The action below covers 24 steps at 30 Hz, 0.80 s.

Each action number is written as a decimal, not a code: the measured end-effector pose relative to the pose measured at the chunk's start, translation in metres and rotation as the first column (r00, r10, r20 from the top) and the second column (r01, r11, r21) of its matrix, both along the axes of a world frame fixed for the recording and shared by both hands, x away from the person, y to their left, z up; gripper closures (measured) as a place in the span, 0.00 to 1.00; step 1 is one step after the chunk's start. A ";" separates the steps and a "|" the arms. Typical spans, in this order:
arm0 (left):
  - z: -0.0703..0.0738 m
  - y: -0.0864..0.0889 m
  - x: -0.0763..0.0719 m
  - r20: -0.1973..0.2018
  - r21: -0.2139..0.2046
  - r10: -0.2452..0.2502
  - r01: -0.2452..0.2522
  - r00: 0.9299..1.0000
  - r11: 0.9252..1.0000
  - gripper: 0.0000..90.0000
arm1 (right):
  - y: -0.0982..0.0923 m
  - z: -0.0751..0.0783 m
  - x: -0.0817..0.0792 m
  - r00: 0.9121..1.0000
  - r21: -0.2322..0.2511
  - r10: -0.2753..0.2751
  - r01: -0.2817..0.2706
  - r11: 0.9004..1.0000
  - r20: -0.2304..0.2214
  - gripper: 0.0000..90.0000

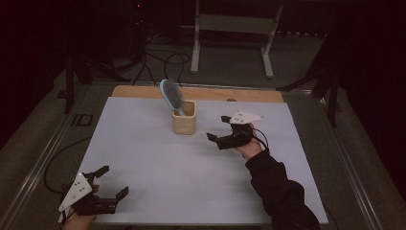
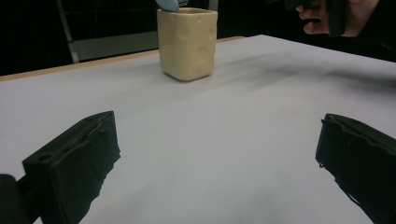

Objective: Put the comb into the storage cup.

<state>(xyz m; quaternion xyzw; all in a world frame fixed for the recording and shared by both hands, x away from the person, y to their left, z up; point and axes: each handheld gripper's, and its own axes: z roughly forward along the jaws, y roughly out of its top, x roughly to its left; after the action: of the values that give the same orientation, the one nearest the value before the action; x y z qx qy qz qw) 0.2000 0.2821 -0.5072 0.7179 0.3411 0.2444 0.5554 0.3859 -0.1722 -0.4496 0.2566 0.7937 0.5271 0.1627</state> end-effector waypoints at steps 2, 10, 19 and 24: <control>0.000 0.000 0.000 0.001 0.001 -0.001 0.001 1.000 1.000 0.00 | -0.003 -0.001 -0.004 1.000 0.001 -0.002 0.002 1.000 -0.010 0.10; 0.000 0.000 0.000 0.001 0.001 0.000 0.000 1.000 1.000 0.00 | -0.014 -0.007 -0.019 1.000 -0.003 -0.005 0.005 1.000 -0.016 0.10; 0.000 0.000 0.000 0.000 0.004 0.000 0.000 1.000 1.000 0.00 | -0.028 -0.020 -0.038 0.999 0.015 -0.014 0.015 1.000 -0.044 0.10; 0.000 0.000 0.000 0.001 0.001 0.001 -0.001 1.000 1.000 0.00 | -0.036 -0.025 -0.048 0.999 0.013 -0.017 0.018 1.000 -0.046 0.10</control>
<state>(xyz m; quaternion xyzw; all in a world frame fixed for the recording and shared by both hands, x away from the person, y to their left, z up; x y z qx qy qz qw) 0.1997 0.2822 -0.5067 0.7179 0.3409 0.2454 0.5552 0.3380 -0.2077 -0.4748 0.2768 0.7913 0.5249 0.1473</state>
